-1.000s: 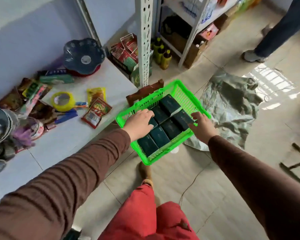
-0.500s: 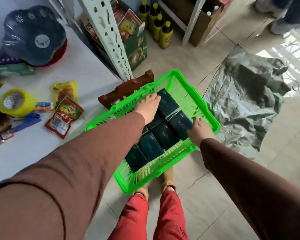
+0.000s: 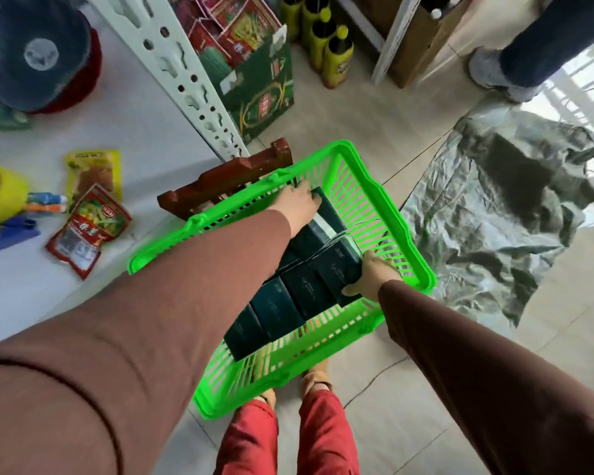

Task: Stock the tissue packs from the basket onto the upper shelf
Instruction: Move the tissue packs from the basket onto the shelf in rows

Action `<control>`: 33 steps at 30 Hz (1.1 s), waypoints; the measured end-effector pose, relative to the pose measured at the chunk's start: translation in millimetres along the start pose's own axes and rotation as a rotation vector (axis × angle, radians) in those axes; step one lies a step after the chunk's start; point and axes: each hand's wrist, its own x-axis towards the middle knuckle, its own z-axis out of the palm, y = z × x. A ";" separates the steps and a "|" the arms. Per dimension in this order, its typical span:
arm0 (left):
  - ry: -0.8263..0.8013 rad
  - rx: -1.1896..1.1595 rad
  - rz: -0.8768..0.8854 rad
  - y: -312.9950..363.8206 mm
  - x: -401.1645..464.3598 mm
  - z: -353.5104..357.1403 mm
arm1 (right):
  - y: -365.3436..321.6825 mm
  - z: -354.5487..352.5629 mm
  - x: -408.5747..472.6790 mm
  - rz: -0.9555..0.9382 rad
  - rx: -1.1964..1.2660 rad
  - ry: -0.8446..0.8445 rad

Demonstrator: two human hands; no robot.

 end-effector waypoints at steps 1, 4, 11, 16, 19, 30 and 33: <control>-0.019 -0.017 -0.026 0.5 -9.5 3.9 | -0.5 -2.3 -3.1 -0.020 -0.012 0.015; -0.035 -0.126 -0.105 1.8 -55.6 22.7 | -5.0 -14.2 -25.9 -0.089 -0.099 0.098; 0.072 -0.948 -0.530 -33.9 -243.5 22.3 | -55.3 -87.1 -126.9 -0.369 0.063 0.152; 0.308 -1.099 -0.717 -81.6 -417.5 -26.6 | -160.5 -155.7 -255.8 -0.778 -0.005 0.205; 0.405 -1.073 -0.792 -103.3 -525.2 -48.9 | -230.7 -181.7 -343.0 -1.015 -0.077 0.269; 0.911 -0.945 -0.985 -173.2 -915.2 -72.3 | -482.3 -161.0 -650.0 -1.499 0.119 0.142; 0.922 -0.821 -1.062 -220.3 -972.5 -55.1 | -556.6 -141.9 -683.6 -1.581 0.106 0.239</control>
